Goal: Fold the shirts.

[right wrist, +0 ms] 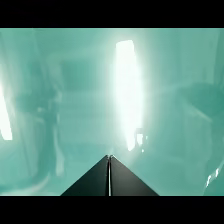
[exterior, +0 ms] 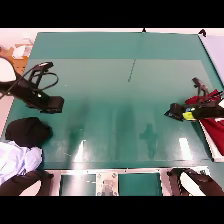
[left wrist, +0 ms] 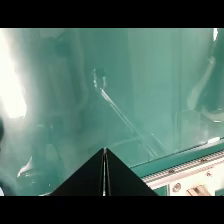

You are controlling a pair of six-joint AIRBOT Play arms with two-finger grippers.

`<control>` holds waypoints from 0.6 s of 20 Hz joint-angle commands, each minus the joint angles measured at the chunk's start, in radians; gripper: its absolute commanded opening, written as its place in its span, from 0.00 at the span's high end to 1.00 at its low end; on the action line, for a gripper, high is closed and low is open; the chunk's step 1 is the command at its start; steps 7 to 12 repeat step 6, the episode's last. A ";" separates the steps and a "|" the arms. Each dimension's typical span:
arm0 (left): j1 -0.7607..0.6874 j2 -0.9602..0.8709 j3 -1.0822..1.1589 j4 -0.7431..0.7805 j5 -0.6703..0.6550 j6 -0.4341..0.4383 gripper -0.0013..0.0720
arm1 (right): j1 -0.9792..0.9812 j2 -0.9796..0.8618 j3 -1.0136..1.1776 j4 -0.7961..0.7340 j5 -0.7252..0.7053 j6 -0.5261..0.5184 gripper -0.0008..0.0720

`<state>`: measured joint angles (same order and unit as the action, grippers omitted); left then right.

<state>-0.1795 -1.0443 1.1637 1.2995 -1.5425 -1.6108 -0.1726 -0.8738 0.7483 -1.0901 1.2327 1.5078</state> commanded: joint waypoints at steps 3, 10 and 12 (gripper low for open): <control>-0.015 0.047 -0.064 0.008 0.018 -0.012 0.95 | 0.095 0.026 -0.050 0.002 0.005 0.002 0.96; -0.015 0.047 -0.064 0.006 0.016 -0.013 0.95 | 0.095 0.026 -0.050 0.002 0.005 0.002 0.96; -0.015 0.047 -0.064 0.006 0.016 -0.013 0.95 | 0.095 0.026 -0.050 0.002 0.005 0.002 0.96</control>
